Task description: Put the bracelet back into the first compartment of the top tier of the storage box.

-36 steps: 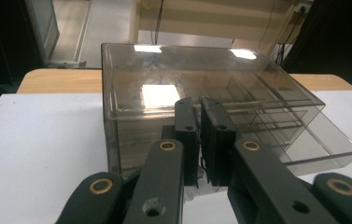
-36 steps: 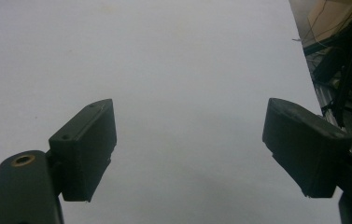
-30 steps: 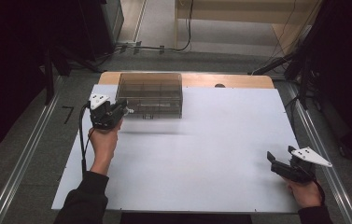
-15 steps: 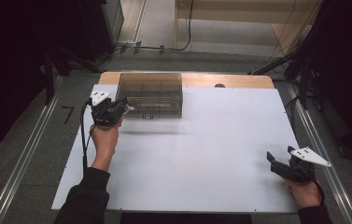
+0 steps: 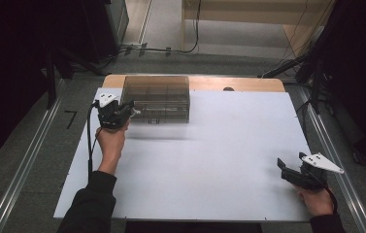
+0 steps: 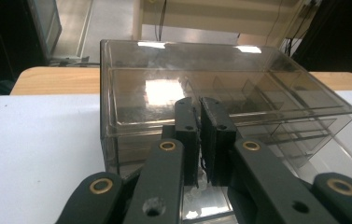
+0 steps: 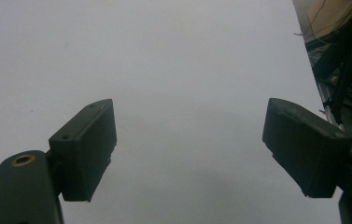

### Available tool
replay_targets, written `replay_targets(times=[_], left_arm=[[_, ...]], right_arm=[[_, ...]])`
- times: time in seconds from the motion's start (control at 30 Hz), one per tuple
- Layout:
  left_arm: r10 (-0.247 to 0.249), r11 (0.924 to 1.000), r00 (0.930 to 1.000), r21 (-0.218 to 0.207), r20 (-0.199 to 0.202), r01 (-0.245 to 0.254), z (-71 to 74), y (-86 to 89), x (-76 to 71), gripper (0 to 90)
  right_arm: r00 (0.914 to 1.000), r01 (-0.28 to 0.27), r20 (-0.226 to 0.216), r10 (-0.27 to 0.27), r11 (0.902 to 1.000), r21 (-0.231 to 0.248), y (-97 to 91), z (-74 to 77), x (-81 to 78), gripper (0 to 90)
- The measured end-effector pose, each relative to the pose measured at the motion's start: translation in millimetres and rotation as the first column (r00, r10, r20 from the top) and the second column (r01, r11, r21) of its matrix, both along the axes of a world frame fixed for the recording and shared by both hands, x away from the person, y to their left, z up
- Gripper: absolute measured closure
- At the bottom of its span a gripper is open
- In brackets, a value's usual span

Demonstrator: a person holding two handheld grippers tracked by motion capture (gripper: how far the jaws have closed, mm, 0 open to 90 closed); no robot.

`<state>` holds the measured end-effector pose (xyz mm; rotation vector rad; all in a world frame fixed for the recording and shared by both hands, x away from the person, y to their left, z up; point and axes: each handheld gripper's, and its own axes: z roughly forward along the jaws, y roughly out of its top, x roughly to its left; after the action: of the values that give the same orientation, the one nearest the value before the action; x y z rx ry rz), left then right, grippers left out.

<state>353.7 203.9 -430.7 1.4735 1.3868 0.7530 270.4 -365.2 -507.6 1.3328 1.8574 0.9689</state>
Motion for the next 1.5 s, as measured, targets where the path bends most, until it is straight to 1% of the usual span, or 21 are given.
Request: replay_targets(times=[0.17, 0.4, 0.7, 0.8, 1.07, 1.23, 1.33, 1.5], left_arm=[[0.004, 1.0000, 1.0000, 0.006, -0.008, -0.003, -2.4, 0.3, 1.7, 86.1], [-0.004, 0.9997, 0.9994, 0.025, -0.034, 0.005, -7.8, -1.7, 4.5, 85.8], [-0.005, 0.9996, 0.9992, 0.027, -0.039, 0.006, -10.2, -2.0, 4.9, 85.3], [-0.009, 0.9997, 0.9992, 0.022, -0.039, 0.010, -10.8, -1.0, 4.8, 81.7], [-0.015, 0.9998, 0.9994, 0.014, -0.032, 0.016, -9.4, -0.3, 2.5, 77.7], [-0.029, 0.9995, 0.9992, 0.010, -0.029, 0.029, -8.6, -1.9, 0.4, 70.1], [-0.030, 0.9995, 0.9994, 0.008, -0.018, 0.030, -7.5, -3.0, -1.4, 67.3], [-0.038, 0.9991, 0.9992, 0.017, -0.011, 0.038, -6.1, -4.7, -4.4, 60.5]], right_arm=[[1.0000, 0.002, -0.003, -0.002, 1.0000, 0.001, -0.6, 0.0, -0.4, 16.3], [1.0000, -0.003, -0.003, 0.003, 1.0000, -0.002, -0.6, 0.1, -0.3, 16.2], [1.0000, -0.003, -0.007, 0.003, 1.0000, 0.001, -0.6, -0.1, -0.6, 16.2], [1.0000, -0.004, -0.006, 0.004, 1.0000, 0.000, -0.8, -0.1, -0.4, 16.2], [1.0000, -0.007, -0.005, 0.007, 1.0000, -0.001, -0.6, -0.2, -0.2, 16.2], [1.0000, -0.007, -0.005, 0.007, 1.0000, -0.002, -0.4, -0.1, -0.2, 16.2], [1.0000, -0.007, -0.004, 0.007, 1.0000, -0.002, -0.6, 0.0, -0.2, 16.2], [1.0000, -0.009, -0.003, 0.009, 1.0000, -0.003, -0.5, 0.0, -0.2, 16.1]])
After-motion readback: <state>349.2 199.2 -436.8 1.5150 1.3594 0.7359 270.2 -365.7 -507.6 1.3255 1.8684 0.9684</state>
